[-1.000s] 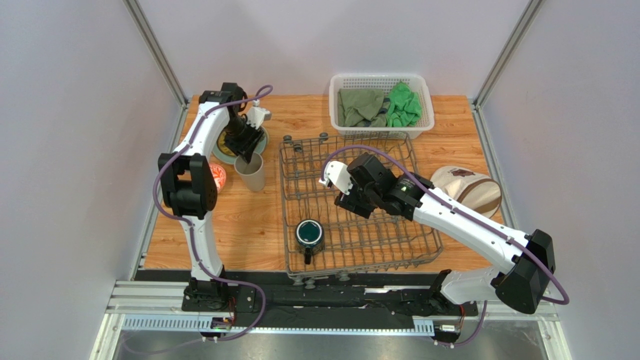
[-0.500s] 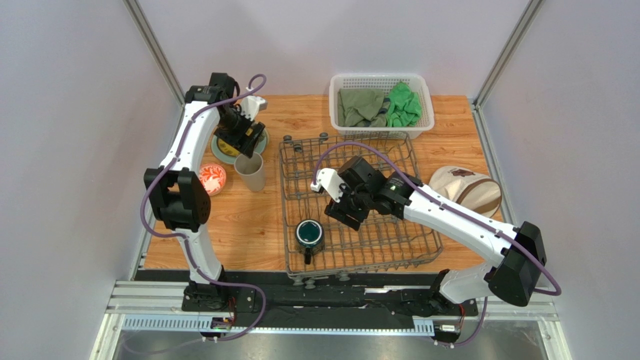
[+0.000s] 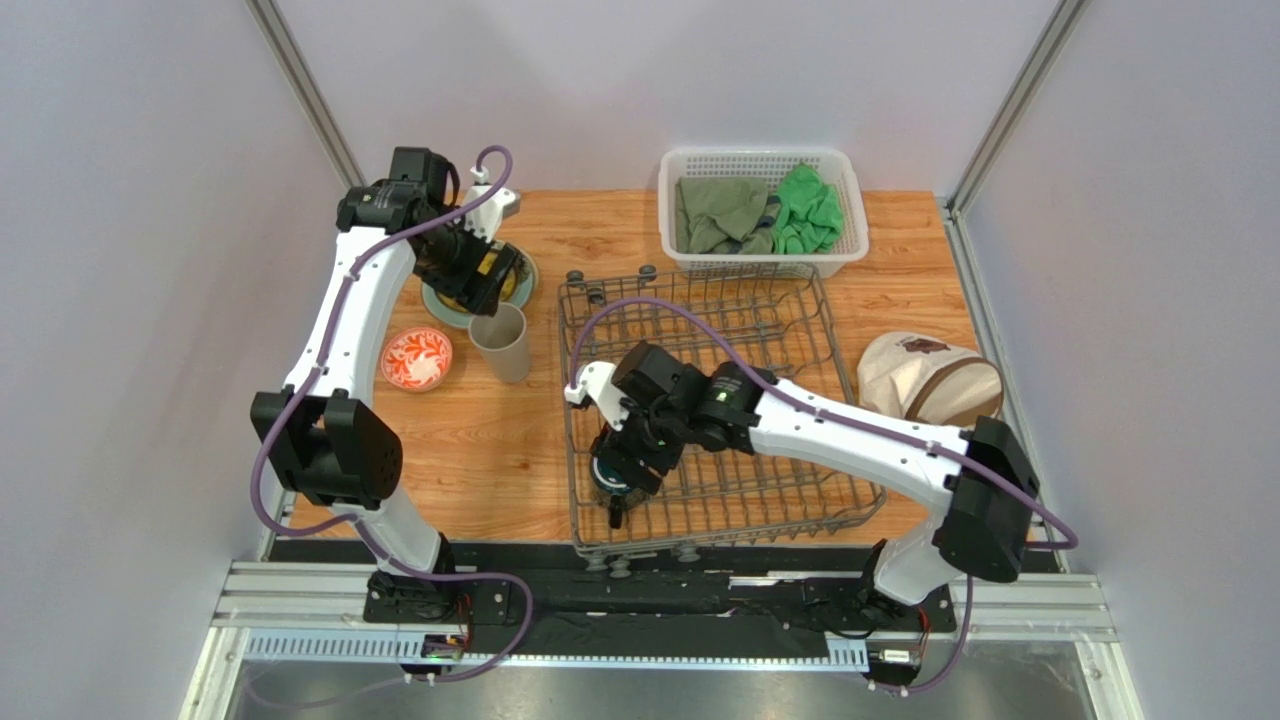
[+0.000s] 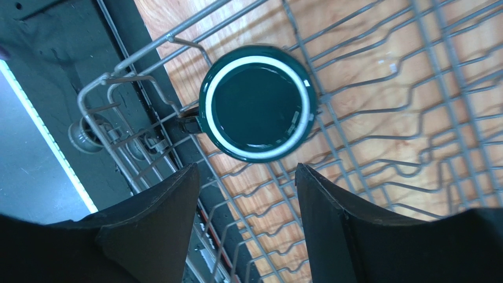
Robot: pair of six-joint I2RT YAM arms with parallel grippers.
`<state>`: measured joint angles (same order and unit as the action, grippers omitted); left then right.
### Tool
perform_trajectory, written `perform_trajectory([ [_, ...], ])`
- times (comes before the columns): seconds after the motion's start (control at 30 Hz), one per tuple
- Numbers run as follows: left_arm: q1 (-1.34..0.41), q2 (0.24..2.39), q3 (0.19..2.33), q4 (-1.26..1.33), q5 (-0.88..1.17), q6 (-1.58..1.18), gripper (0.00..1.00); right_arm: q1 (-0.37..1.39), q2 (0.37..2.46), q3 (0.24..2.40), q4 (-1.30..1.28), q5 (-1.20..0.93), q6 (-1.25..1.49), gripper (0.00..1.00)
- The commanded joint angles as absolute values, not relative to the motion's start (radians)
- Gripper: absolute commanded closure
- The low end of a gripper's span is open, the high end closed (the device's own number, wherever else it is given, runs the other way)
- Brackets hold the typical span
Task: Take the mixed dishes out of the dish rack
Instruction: Place the cup at the center of the board, then pick up the cup from the dish rack.
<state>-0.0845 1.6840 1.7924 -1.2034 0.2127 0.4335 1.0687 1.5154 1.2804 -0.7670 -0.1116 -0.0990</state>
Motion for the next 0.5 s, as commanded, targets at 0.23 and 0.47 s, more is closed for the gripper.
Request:
perform_trajectory([
  [0.23,-0.078,1.579,1.718,-1.144,0.160,0.405,0.13,1.115,1.626,1.354,-0.724,-0.003,0.021,0.35],
  [0.47,-0.078,1.568,1.706,-1.140,0.158,0.407,0.13,1.134,1.678,1.376,-0.747,0.029,0.038,0.35],
])
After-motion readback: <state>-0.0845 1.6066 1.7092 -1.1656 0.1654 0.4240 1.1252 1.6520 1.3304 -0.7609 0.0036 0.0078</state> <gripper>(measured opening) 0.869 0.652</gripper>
